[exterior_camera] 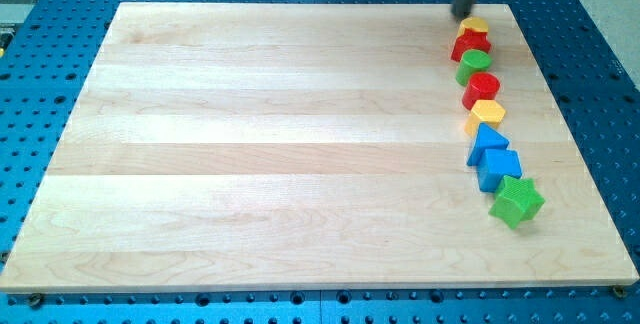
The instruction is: Move your hand to the right of blue blocks
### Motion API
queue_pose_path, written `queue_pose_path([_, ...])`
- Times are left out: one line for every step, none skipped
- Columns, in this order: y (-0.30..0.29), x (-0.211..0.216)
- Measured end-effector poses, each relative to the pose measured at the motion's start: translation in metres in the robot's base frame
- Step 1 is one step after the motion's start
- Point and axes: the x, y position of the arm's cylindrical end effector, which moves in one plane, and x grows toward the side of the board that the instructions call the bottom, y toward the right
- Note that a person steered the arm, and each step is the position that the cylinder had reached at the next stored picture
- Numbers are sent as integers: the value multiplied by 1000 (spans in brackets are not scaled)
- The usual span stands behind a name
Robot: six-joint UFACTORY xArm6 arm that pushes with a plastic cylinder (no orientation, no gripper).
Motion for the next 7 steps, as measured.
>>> queue_pose_path([30, 37])
queue_pose_path([31, 64])
queue_pose_path([34, 64])
queue_pose_path([34, 70])
queue_pose_path([34, 134])
queue_pose_path([34, 226])
queue_pose_path([26, 292])
